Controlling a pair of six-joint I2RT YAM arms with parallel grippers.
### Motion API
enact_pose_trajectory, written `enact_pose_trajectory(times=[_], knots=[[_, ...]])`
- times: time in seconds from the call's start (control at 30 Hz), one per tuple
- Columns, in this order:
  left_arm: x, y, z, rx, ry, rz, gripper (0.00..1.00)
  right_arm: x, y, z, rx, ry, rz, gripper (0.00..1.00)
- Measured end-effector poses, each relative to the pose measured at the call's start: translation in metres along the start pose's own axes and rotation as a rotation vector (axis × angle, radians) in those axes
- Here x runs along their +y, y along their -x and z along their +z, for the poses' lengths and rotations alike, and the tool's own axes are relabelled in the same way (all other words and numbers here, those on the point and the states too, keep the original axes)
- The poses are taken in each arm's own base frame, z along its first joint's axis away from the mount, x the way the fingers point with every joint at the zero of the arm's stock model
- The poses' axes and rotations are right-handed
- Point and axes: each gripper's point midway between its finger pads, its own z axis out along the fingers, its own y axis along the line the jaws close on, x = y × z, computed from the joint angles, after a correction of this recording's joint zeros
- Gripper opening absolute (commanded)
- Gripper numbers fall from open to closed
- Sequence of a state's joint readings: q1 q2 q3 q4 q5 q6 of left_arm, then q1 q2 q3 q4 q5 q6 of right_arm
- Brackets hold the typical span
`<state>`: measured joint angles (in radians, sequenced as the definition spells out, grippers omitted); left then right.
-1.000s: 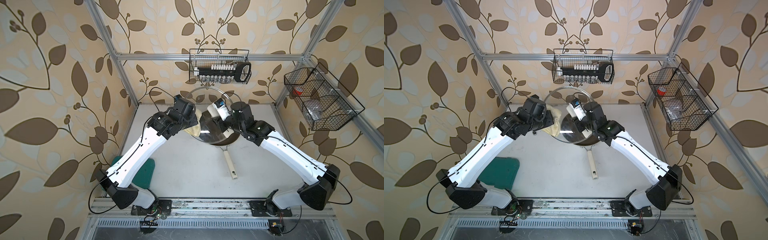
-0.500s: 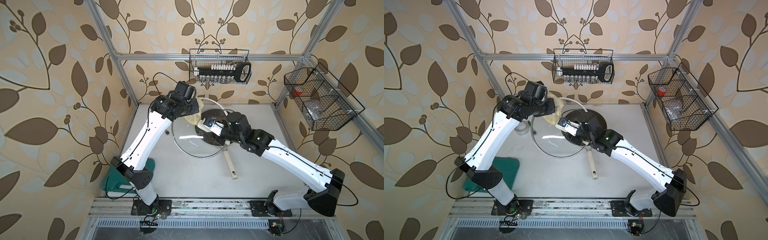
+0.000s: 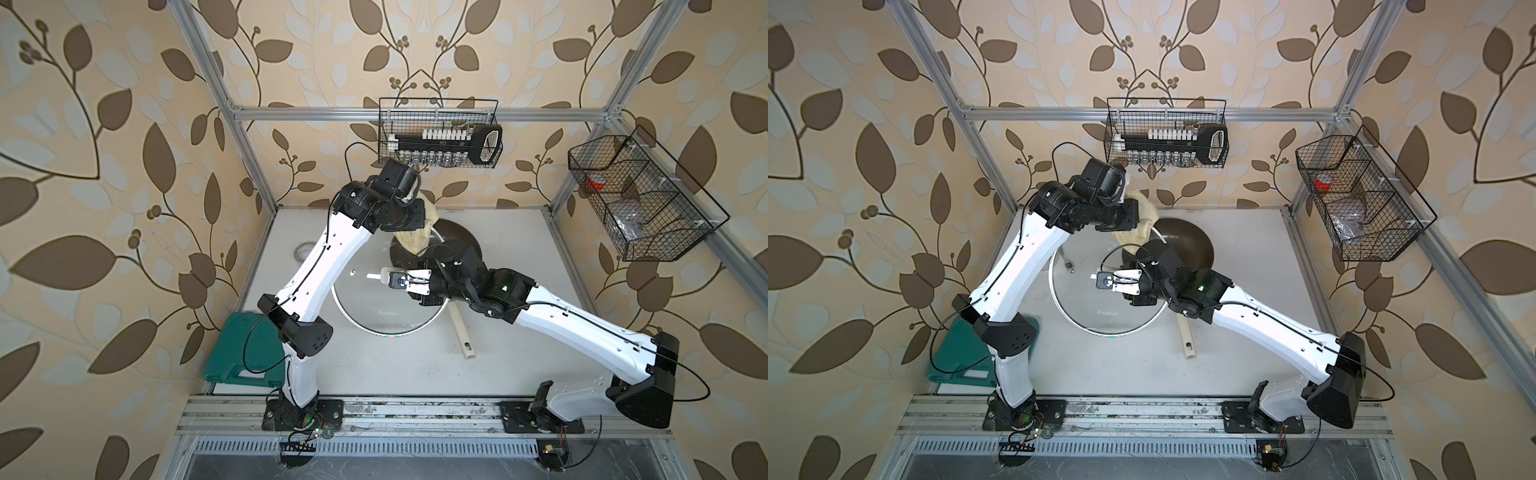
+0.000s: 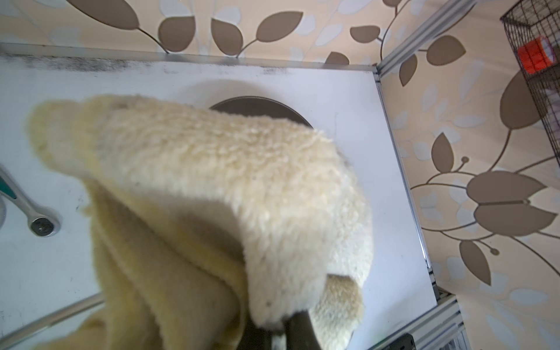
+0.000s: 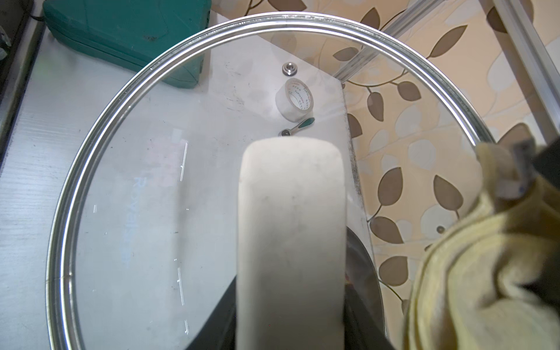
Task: Wipe the pot lid with a cloth
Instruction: Wipe the pot lid.
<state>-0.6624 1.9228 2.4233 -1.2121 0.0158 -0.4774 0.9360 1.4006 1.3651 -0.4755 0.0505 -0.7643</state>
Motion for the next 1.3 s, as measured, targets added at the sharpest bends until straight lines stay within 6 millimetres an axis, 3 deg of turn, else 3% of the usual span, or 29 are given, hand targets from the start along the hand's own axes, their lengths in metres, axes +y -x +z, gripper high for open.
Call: enact_pose_trajectory(times=[0.2, 0.37, 0.5, 0.63, 0.8, 1.1, 1.3], knots=[[-0.017, -0.021, 0.018, 0.066, -0.015, 0.037, 0.00, 0.002, -0.002, 0.005, 0.014, 0.002, -0.026, 0.00], [-0.011, -0.015, 0.016, 0.053, -0.004, 0.026, 0.00, -0.002, 0.000, 0.005, 0.009, -0.016, -0.021, 0.00], [0.006, -0.001, 0.007, 0.019, 0.014, -0.007, 0.00, -0.008, -0.001, 0.005, -0.003, -0.025, 0.011, 0.00], [0.038, 0.017, -0.013, -0.042, 0.070, -0.057, 0.00, -0.018, -0.009, 0.005, 0.005, -0.045, 0.064, 0.00], [0.070, 0.023, -0.039, -0.096, 0.147, -0.095, 0.00, -0.040, -0.024, 0.004, 0.027, -0.104, 0.136, 0.00], [0.084, -0.010, -0.049, -0.056, 0.170, -0.118, 0.00, -0.069, -0.040, -0.004, 0.057, -0.210, 0.322, 0.00], [0.075, -0.024, -0.047, -0.051, 0.140, -0.128, 0.00, -0.095, -0.037, -0.019, 0.054, -0.292, 0.456, 0.00]])
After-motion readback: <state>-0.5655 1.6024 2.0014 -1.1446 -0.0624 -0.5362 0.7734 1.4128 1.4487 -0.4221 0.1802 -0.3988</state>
